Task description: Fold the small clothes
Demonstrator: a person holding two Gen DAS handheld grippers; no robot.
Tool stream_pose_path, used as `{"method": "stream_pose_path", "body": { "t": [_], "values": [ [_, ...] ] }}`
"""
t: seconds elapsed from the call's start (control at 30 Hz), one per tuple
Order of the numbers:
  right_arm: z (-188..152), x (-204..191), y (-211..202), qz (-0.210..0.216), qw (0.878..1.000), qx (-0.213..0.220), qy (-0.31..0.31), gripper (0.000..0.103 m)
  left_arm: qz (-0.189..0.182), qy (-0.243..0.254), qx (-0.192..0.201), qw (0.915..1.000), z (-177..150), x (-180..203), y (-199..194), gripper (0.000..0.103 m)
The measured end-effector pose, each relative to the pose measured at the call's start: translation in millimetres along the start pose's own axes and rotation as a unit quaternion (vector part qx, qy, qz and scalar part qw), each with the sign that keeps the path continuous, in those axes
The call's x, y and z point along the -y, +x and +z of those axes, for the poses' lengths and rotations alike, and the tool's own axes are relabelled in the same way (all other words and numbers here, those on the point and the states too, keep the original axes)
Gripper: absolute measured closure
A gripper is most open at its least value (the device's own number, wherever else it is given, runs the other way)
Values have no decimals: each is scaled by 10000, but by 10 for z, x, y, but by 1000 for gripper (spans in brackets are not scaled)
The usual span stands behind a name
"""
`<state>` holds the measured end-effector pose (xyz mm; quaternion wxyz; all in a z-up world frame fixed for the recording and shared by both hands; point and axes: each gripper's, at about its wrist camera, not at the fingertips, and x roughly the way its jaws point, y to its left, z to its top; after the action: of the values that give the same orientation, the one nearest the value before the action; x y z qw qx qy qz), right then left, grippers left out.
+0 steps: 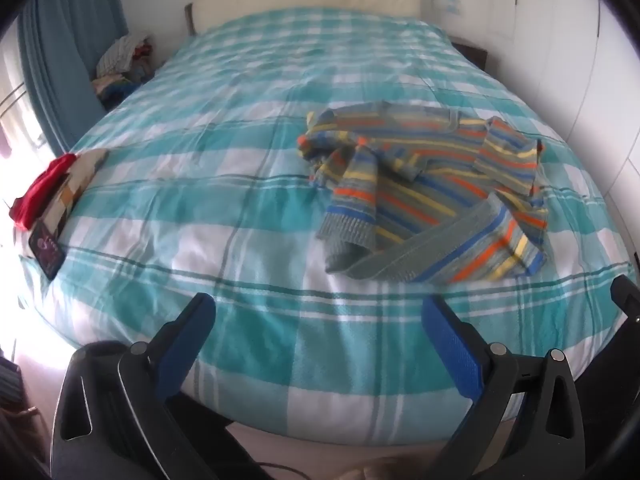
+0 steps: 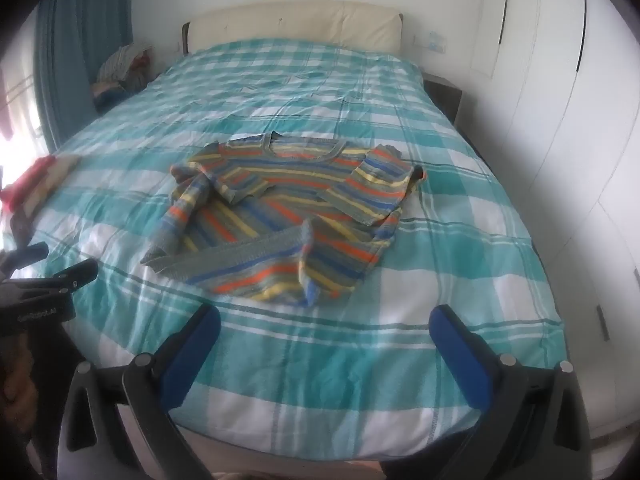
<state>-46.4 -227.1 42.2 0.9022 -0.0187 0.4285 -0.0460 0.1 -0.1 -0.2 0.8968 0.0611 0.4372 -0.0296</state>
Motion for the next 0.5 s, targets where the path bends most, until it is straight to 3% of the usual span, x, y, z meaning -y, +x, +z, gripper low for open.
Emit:
{"method": "stream_pose_path", "body": {
  "t": [0.5],
  "values": [
    [0, 20, 41, -88, 10000, 5, -24, 0, 56, 38, -9, 10000, 31, -44, -23, 0]
  ]
}}
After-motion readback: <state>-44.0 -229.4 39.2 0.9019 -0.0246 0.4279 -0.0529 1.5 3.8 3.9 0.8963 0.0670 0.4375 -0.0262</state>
